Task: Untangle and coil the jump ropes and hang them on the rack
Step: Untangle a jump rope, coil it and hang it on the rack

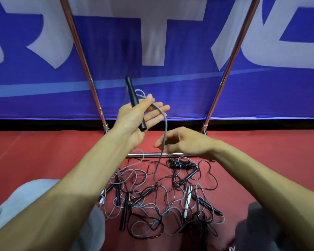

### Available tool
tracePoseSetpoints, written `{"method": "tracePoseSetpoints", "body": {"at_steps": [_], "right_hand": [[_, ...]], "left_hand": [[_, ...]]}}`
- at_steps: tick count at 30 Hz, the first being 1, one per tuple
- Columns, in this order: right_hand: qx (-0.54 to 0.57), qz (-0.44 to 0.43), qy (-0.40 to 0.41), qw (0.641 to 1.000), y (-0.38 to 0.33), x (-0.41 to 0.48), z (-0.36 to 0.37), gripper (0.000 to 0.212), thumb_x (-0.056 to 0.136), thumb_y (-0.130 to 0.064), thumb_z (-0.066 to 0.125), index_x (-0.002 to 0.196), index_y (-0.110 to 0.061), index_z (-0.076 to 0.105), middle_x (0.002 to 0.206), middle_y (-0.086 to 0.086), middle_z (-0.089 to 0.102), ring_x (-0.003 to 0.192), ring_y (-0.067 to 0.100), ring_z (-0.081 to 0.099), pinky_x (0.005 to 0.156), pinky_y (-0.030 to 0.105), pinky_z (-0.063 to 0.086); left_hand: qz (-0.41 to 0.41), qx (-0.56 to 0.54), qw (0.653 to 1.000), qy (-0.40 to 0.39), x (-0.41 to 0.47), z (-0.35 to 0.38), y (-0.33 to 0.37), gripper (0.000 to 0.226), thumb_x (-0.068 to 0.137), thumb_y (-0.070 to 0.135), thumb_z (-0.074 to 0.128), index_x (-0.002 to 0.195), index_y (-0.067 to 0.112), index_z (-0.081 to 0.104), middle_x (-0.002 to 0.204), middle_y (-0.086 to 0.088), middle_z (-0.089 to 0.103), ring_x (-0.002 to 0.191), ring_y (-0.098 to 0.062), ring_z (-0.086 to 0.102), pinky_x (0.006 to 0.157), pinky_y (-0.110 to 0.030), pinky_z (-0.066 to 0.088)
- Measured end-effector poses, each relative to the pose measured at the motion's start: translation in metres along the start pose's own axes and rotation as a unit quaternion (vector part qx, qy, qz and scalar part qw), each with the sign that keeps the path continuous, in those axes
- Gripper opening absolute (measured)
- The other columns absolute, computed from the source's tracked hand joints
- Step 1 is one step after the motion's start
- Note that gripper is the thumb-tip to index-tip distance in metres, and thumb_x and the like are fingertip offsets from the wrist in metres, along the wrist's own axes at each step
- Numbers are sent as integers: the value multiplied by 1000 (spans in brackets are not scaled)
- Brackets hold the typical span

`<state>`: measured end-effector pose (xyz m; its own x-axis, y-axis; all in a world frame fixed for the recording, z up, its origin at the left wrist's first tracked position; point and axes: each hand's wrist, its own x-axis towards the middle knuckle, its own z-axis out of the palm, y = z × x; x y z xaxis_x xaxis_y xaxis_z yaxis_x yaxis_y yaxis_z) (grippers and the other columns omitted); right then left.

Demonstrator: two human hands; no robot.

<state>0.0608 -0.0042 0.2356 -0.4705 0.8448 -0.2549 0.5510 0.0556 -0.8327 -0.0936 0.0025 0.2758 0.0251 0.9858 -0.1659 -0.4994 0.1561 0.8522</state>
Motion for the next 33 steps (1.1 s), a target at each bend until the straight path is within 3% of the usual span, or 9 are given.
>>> {"method": "tracePoseSetpoints", "body": {"at_steps": [3,6,11,15,19,22,26,30,33], "right_hand": [[-196,-14,39,980,12,10,13,18,90,-15,62,107,-13,68,98,-6,68,88,8,61,81,16,44],[-249,-16,51,967,16,12,22,13,94,-18,56,102,-15,66,94,-1,68,83,13,60,77,21,43],[71,-4,148,986,-3,6,1,11,98,-9,49,93,-5,58,74,7,62,62,23,62,62,36,57],[239,-61,264,932,-16,-3,-26,18,102,-9,40,109,-1,55,72,8,58,46,13,62,52,27,58],[334,-63,328,882,-20,-10,-49,24,103,-12,39,115,0,56,74,4,55,41,10,58,52,22,56],[398,-40,336,852,-17,-16,-58,24,102,-14,43,113,1,57,81,6,59,43,11,61,53,21,56],[468,-18,305,829,-16,-18,-60,24,100,-20,47,100,2,59,83,12,63,54,17,68,54,24,57],[459,1,270,846,-14,-18,-56,38,103,-29,40,96,2,60,81,13,66,65,23,70,57,28,58],[394,32,231,889,-13,-17,-49,26,100,-9,38,97,-1,62,92,16,68,75,27,70,64,30,60]], "left_hand": [[-5,-39,999,-11,0,-2,4,18,96,16,59,99,-2,58,86,-16,72,81,-28,75,63,-31,60],[8,-35,999,-12,1,-3,5,19,98,16,56,102,-2,58,86,-16,73,84,-29,74,67,-32,61],[36,160,986,21,6,-10,-3,19,102,20,50,112,6,58,103,-16,71,91,-21,73,82,-31,59],[-9,315,949,-24,4,-8,-17,9,98,15,56,101,12,64,107,-8,70,97,-18,67,86,-28,51],[-68,391,906,-148,-3,-3,-30,15,97,17,57,105,13,69,104,-1,74,101,-15,68,89,-28,45],[-71,396,891,-210,-8,1,-36,12,97,11,57,102,15,67,98,-4,75,94,-17,71,86,-29,54],[-44,366,919,-142,-9,1,-41,9,97,3,55,93,8,62,83,-11,72,74,-17,73,63,-23,59],[-7,276,957,-84,-7,4,-37,7,96,3,56,97,4,63,83,-14,72,74,-20,74,61,-23,58],[9,212,975,-63,-8,7,-29,6,95,4,58,98,3,63,82,-14,74,78,-24,75,63,-25,59]]}}
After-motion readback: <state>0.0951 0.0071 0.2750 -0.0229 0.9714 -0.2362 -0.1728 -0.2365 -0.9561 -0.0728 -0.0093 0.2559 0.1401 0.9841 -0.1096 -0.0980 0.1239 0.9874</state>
